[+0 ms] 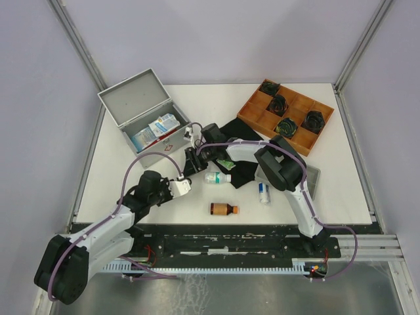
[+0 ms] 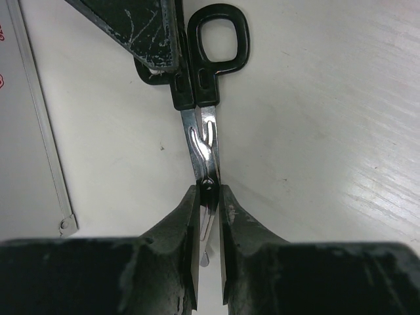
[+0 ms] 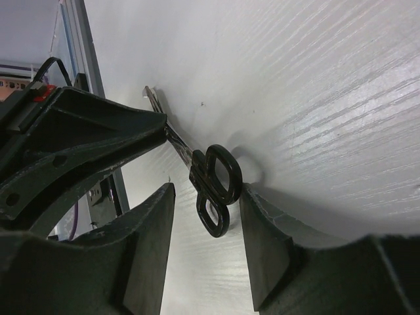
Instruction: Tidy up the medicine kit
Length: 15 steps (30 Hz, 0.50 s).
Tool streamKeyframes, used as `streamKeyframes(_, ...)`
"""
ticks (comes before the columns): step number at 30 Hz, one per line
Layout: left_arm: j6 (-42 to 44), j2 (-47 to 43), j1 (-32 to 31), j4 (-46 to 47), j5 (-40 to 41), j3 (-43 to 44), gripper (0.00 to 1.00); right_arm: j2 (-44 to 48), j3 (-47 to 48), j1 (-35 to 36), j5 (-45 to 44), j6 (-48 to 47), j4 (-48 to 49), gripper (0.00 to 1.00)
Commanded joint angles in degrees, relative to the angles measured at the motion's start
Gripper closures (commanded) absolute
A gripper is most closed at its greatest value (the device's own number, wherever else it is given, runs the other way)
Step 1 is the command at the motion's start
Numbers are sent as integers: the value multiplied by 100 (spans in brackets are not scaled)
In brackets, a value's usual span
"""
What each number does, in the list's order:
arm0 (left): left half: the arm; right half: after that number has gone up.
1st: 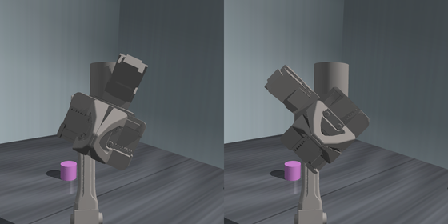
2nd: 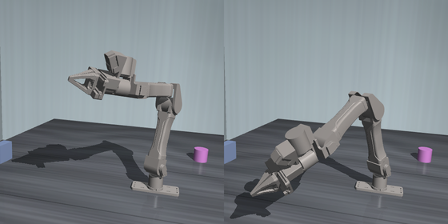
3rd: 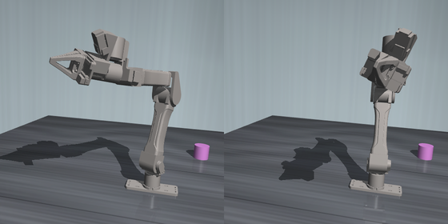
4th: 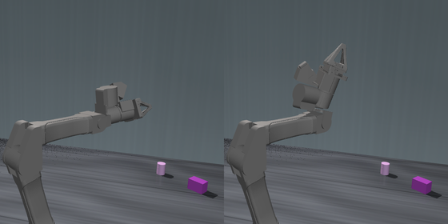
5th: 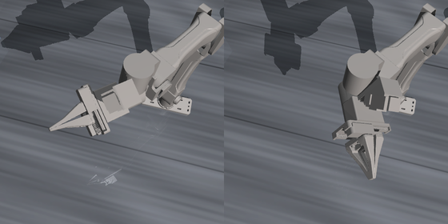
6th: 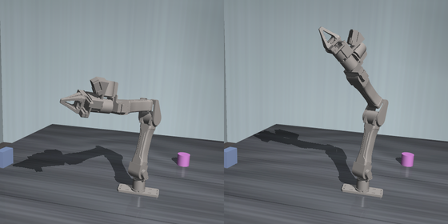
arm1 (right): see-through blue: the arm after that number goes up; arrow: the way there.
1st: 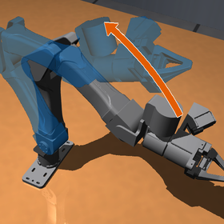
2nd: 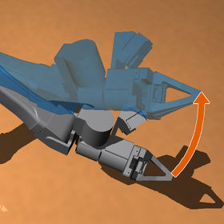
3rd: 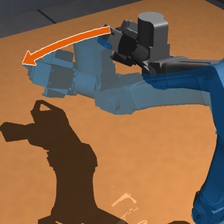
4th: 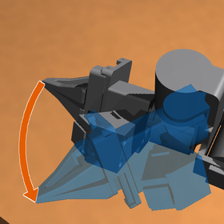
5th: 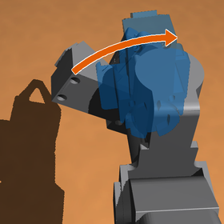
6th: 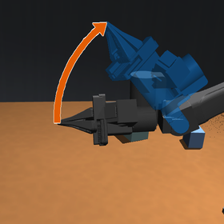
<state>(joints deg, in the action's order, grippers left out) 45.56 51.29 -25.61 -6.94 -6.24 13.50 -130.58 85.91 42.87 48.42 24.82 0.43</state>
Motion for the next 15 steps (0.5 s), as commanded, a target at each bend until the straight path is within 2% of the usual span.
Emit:
streamKeyframes(1, 292, -165, -39, 311, -124, -60, 97, -82, 198, 29, 384, -128, 174, 49)
streamKeyframes(8, 330, -176, -47, 359, -106, -92, 97, -93, 161, 29, 833, 254, 622, 60)
streamKeyframes(15, 291, -189, -47, 327, -180, -40, 96, 120, 106, -29, 932, 237, 624, 75)
